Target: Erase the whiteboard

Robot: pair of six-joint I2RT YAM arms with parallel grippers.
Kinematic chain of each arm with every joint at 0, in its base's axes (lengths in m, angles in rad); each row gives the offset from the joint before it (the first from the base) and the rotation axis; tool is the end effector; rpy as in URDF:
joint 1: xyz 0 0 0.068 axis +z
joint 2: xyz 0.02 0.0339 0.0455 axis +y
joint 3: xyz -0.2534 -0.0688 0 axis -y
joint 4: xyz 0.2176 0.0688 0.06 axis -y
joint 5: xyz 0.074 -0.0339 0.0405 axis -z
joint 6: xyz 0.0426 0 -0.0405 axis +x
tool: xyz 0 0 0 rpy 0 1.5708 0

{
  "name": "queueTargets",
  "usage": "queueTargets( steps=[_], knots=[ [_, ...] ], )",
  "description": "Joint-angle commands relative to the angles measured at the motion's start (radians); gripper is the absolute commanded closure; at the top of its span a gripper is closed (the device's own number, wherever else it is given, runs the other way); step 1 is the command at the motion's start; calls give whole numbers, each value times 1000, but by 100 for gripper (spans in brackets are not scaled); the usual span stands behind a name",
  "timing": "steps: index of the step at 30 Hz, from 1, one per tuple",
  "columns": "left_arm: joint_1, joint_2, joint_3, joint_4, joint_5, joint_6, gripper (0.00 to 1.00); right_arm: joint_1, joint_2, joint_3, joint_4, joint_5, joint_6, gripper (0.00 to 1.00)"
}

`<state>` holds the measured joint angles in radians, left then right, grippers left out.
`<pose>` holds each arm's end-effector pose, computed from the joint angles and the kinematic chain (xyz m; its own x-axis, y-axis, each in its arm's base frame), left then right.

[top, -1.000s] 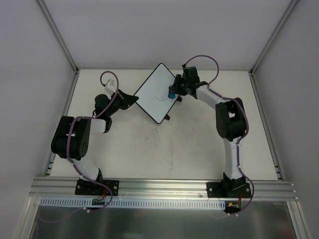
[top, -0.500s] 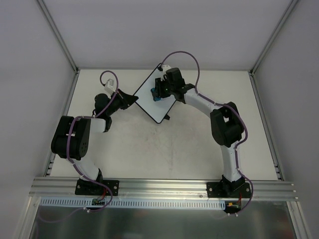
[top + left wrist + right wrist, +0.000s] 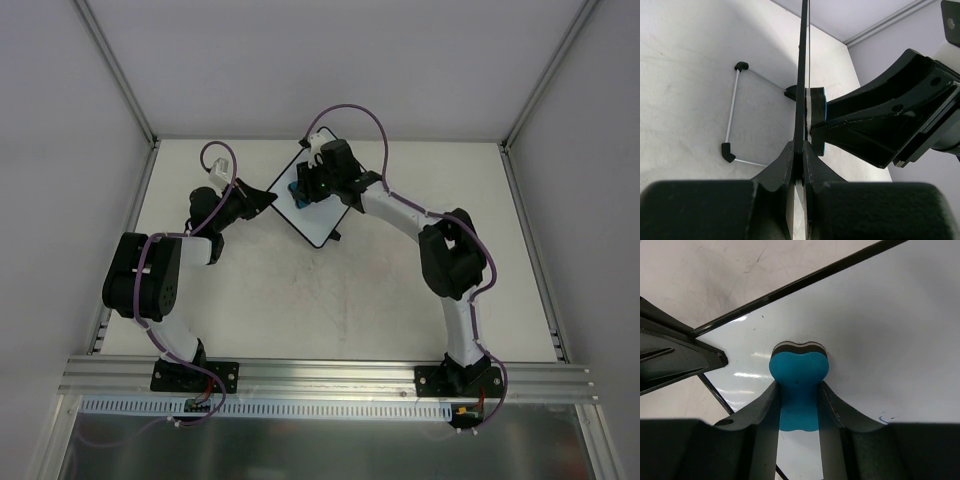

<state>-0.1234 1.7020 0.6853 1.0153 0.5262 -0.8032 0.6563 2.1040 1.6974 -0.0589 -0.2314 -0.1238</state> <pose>0.3244 -0.0618 0.2111 -0.4362 -0.5729 -0.6939 0.4190 0.5531 -0.7201 0.3708 0.2979 0.2489 -0.2595 -0.3516 -0.8995 -0.7944 0.6073 -0.0082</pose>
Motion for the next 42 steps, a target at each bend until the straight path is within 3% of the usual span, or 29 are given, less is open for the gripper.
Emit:
queueTargets(
  steps=[1,6,14,24,36,42],
  knots=[
    [-19,12,30,34,77,47,100,-26,50,13,-48,-13,94,100],
    [-19,10,28,40,80,41,100,-110,54,-24,-45,15,239,100],
    [-19,16,23,60,80,21,100,-147,33,-102,-44,181,346,100],
    [-19,51,28,106,89,-21,100,-224,73,-148,42,43,420,100],
    [-19,30,23,88,81,-10,100,-225,80,-165,99,2,379,100],
    [-19,28,29,74,86,-7,100,-143,50,-142,100,-2,219,100]
  ],
)
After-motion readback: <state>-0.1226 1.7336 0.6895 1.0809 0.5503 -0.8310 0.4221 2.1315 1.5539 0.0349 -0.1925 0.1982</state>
